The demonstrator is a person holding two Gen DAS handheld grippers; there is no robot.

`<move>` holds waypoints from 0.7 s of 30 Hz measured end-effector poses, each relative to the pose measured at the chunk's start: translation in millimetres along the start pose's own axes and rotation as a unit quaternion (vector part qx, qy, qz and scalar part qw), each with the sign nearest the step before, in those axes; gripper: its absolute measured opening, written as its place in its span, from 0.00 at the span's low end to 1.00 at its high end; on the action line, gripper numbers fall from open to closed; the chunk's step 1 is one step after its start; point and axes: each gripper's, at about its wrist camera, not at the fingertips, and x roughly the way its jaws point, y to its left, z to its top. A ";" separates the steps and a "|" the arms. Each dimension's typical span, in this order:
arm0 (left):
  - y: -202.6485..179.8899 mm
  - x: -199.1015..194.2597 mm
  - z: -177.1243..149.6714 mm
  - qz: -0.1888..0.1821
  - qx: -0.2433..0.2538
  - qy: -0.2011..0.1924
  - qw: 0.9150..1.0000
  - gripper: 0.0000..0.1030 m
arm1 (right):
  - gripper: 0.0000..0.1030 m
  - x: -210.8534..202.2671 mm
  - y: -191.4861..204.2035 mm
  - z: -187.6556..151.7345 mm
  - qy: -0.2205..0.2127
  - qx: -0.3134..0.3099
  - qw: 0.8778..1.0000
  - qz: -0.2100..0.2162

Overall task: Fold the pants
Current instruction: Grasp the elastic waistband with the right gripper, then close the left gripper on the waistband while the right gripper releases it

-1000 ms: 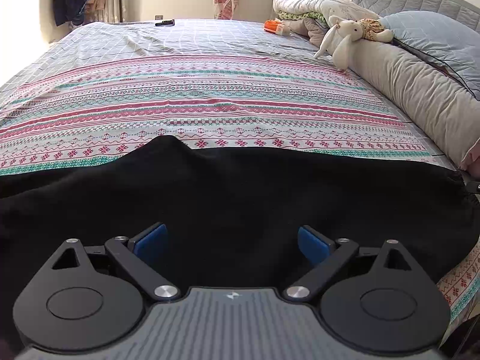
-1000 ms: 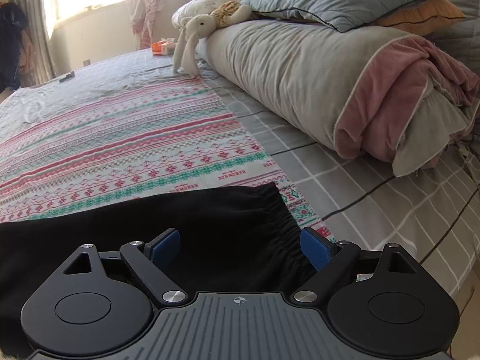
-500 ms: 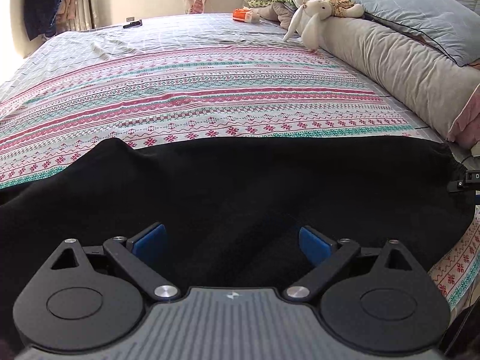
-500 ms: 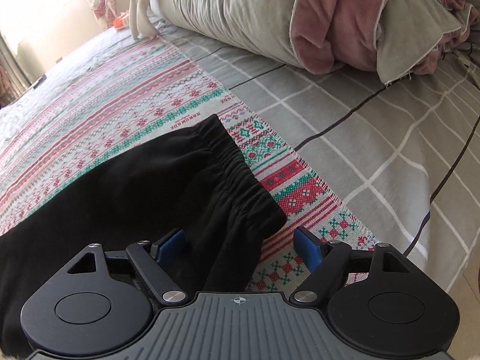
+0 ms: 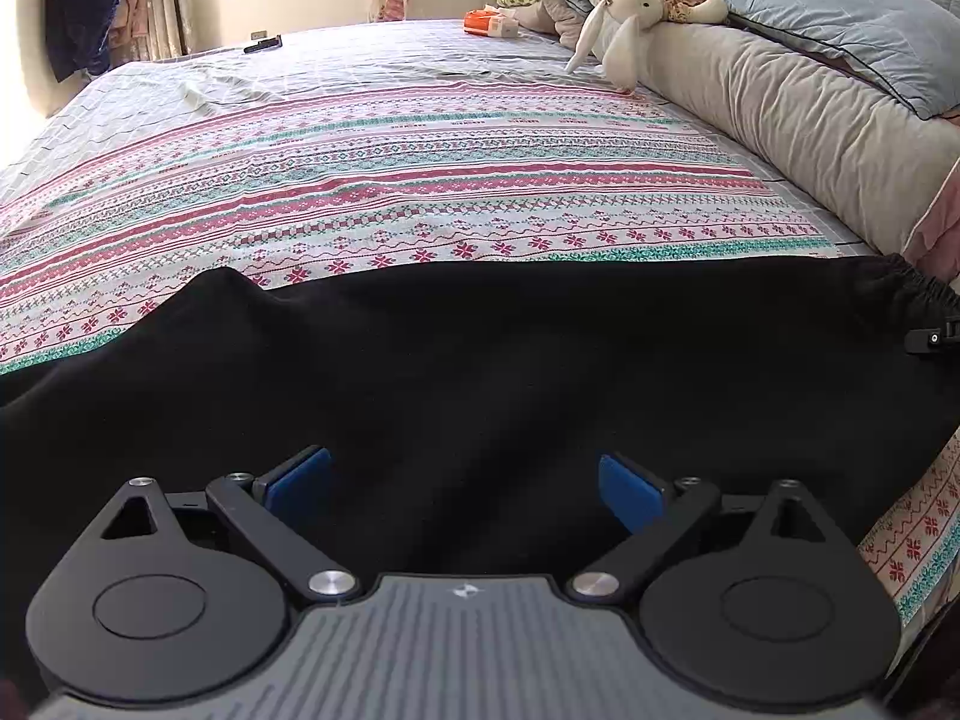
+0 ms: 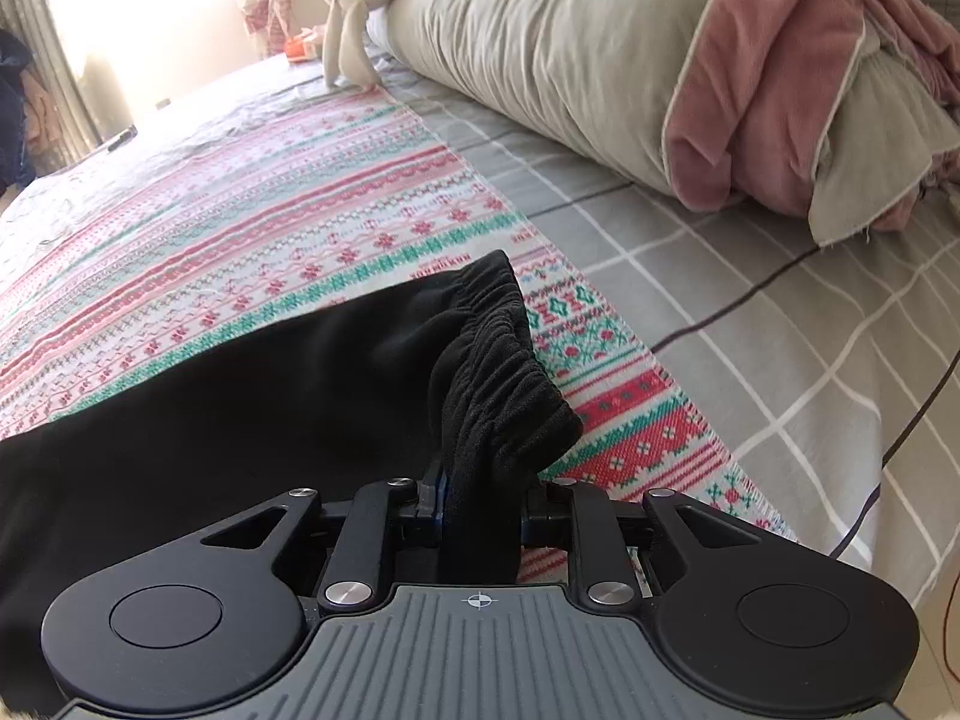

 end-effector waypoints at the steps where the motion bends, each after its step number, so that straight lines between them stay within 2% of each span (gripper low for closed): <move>1: 1.3 -0.5 -0.1 0.000 -0.002 -0.001 1.000 1.00 | 0.19 -5.6 6.5 2.1 -0.013 -0.010 1.000 0.000; 5: 6.8 -1.8 -0.6 -0.008 -0.015 -0.001 1.000 1.00 | 0.19 -26.7 37.2 8.8 -0.056 -0.044 0.997 0.027; 8: 11.7 -1.0 -1.3 -0.015 -0.026 0.003 1.000 1.00 | 0.18 -36.4 64.9 10.3 -0.065 -0.068 0.994 0.063; 14: 27.1 -0.4 -3.1 -0.022 -0.055 0.010 0.998 1.00 | 0.19 -42.5 133.5 -3.6 -0.056 -0.154 0.980 0.113; 21: 55.8 -6.3 -4.3 -0.038 -0.114 0.005 0.993 1.00 | 0.19 -44.6 205.5 -35.3 -0.034 -0.246 0.955 0.164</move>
